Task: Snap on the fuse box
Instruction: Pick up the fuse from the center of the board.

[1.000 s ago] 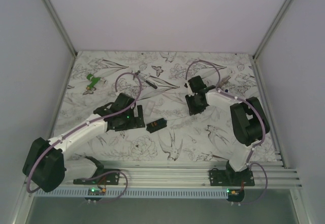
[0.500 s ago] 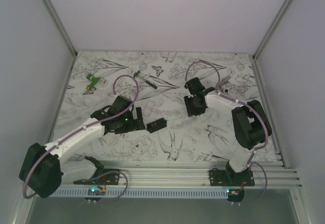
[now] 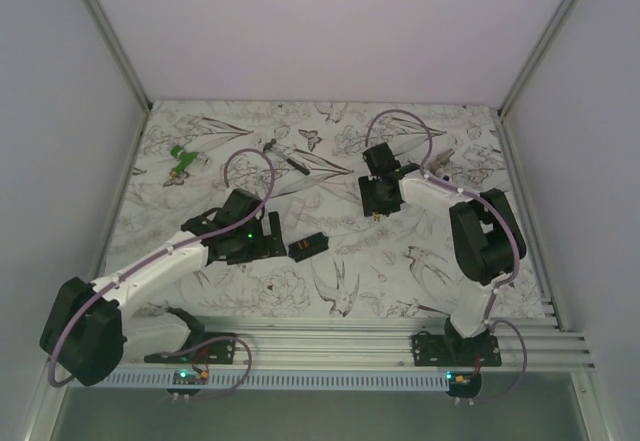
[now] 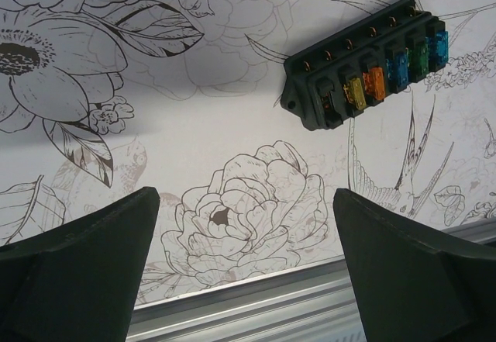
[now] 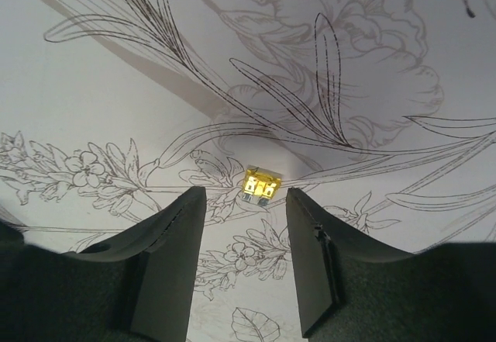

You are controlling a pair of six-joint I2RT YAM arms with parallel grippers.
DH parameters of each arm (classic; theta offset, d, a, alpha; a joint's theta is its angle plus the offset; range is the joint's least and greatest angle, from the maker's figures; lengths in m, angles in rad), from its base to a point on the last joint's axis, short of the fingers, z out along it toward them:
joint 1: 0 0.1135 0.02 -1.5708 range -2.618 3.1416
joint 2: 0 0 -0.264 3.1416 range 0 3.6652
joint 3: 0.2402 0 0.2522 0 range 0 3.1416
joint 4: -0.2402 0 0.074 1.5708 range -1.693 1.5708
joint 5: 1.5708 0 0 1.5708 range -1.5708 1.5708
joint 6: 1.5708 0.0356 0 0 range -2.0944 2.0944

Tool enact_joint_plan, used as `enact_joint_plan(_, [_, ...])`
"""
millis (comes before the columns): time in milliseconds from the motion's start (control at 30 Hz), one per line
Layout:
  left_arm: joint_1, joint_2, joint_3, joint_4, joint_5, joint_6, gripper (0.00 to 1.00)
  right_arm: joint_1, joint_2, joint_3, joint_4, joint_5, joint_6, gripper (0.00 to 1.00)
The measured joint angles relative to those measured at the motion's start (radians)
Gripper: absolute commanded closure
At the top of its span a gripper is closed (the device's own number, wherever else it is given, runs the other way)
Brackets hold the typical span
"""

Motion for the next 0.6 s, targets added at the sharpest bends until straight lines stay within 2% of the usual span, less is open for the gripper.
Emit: enact_joint_plan(600, [0.001,0.035,0.001,0.007,0.003,0.000,0.00,0.000,0.074,0.039,-0.019,-0.004,-0.025,0.57])
